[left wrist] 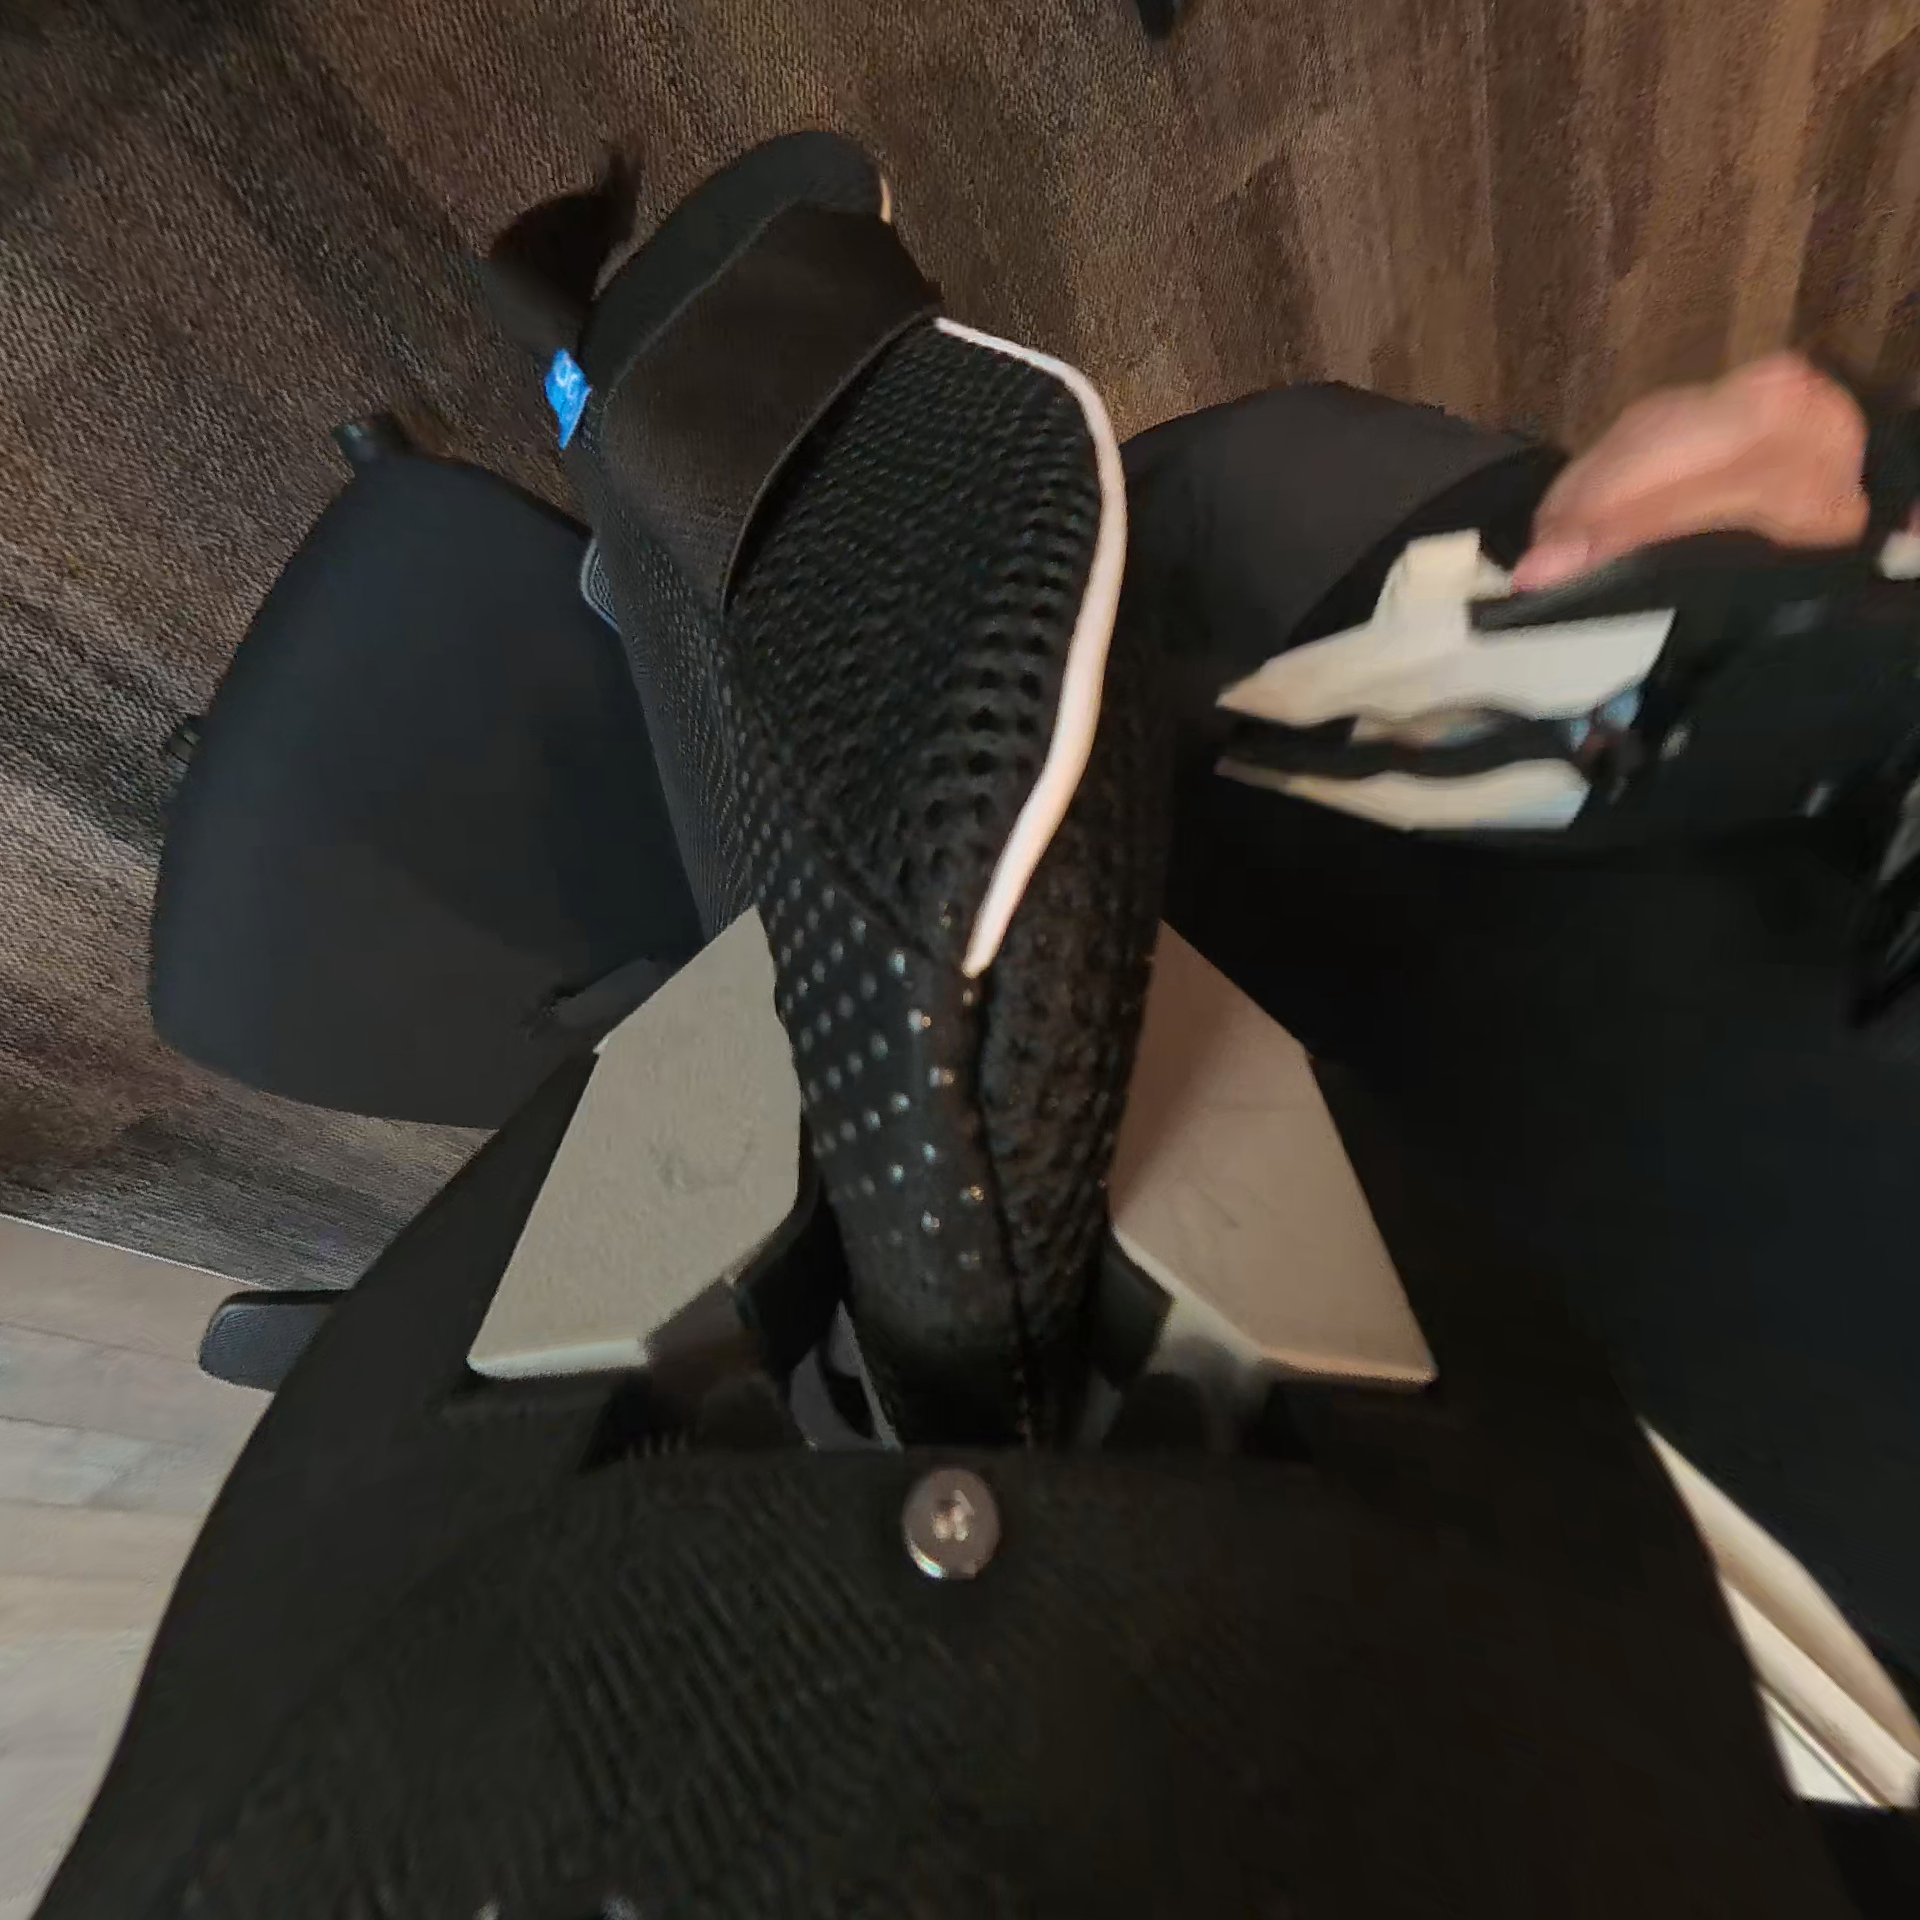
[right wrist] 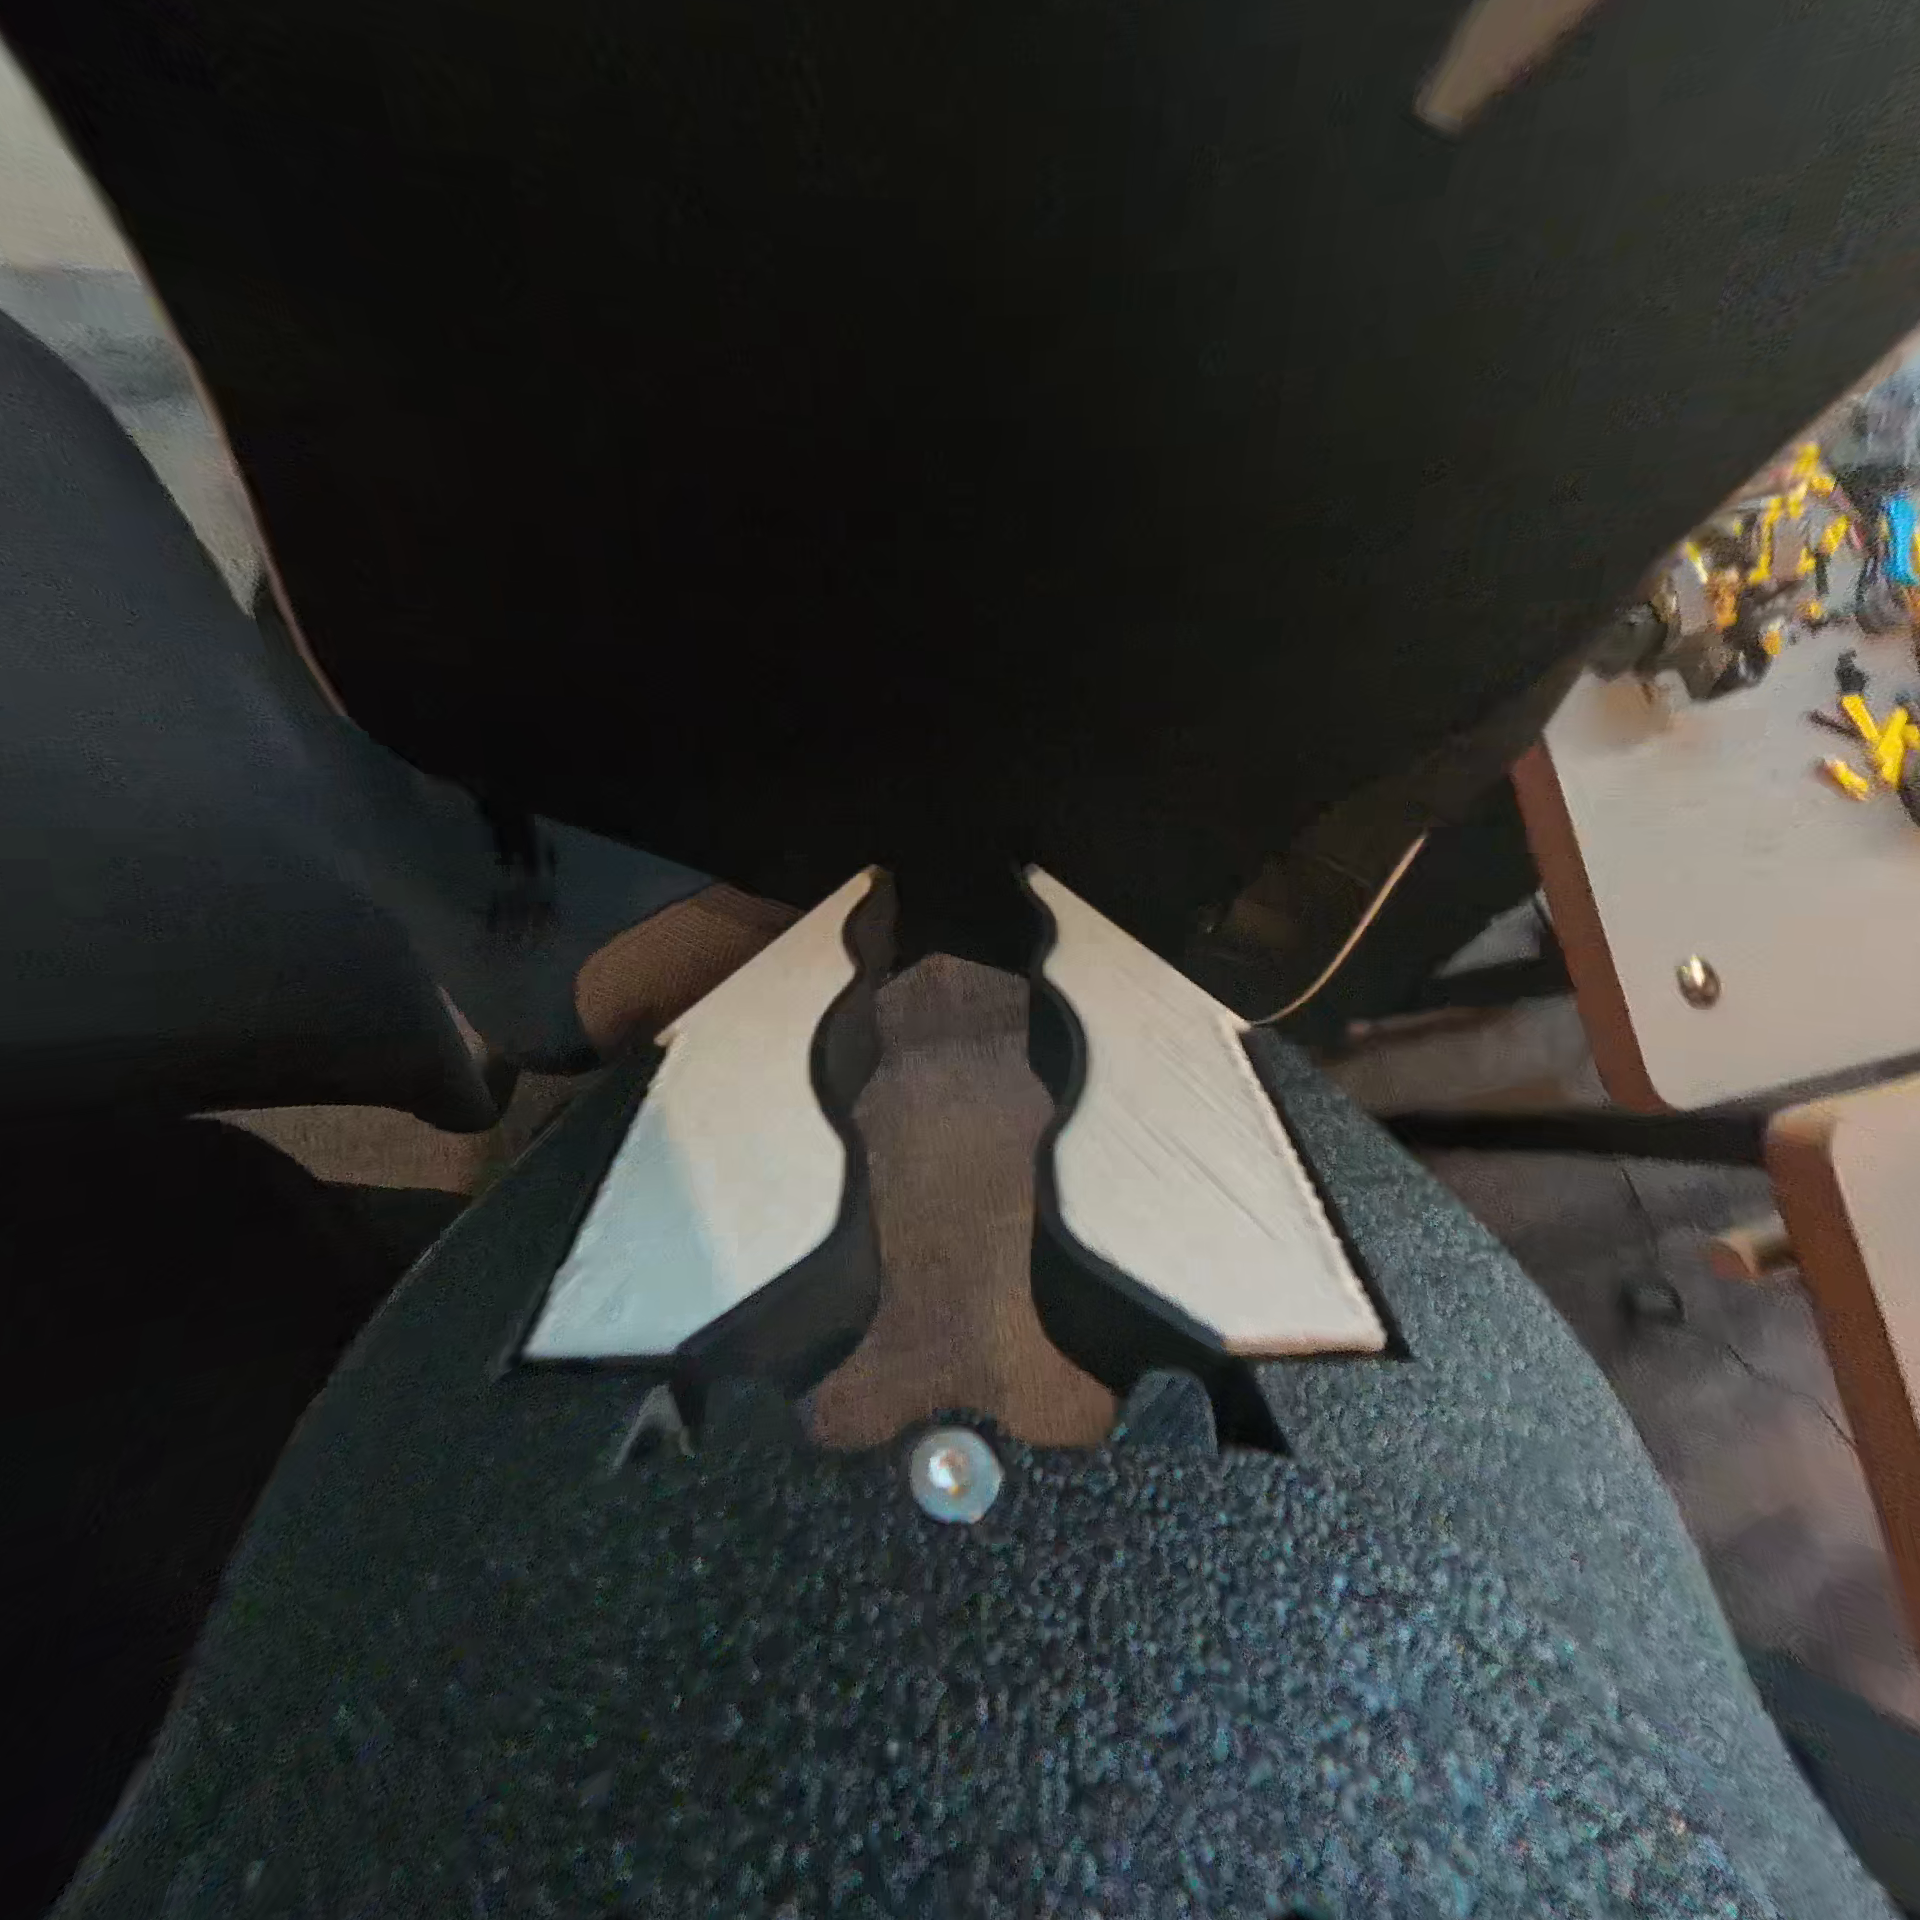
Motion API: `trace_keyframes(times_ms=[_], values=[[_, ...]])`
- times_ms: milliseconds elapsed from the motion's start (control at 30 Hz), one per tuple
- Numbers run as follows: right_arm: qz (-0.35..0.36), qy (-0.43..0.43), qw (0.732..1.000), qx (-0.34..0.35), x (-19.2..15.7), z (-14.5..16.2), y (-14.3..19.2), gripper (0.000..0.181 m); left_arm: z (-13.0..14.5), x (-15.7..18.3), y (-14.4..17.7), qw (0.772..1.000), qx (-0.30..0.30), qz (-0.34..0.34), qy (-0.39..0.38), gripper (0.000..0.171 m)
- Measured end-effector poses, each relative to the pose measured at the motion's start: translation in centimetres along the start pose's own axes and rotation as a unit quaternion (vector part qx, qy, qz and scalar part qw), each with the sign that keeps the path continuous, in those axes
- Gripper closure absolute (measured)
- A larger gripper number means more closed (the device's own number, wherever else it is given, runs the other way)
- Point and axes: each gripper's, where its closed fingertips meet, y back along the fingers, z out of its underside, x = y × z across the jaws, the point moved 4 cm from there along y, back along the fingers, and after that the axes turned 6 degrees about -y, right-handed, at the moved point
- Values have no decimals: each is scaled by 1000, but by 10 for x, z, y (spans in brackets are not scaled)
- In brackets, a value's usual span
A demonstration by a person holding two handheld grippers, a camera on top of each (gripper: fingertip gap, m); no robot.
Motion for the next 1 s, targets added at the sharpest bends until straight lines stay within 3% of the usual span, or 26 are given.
trace_keyframes(times_ms=[33, 100, 200, 300, 567, 700, 1000], values=[[15, 0, 1000, -14, -1, -10, -7, 158, -5, -5, 0, 1000, -1, 7, 10, 122], [19, 4, 1000, -4, -8, -27, -20, 158, -12, -15, 1, 1000, -2, 21, 20, 121], [-9, -29, 999, -17, -23, -32, -39, 124, -14, -27, 3, 999, -4, 30, 26, 119], [-31, -64, 997, -19, -32, -33, -47, 108, -12, -39, 5, 999, -1, 26, 32, 119], [-69, -47, 996, 30, -30, -62, -4, 99, -3, -60, 10, 998, 13, 29, 57, 117], [-91, -33, 994, 41, -15, -45, 29, 99, 2, -73, 12, 995, 23, 31, 88, 116], [-153, -25, 987, 49, 32, 28, 96, 98, 17, -95, 13, 971, 53, 31, 232, 117]])
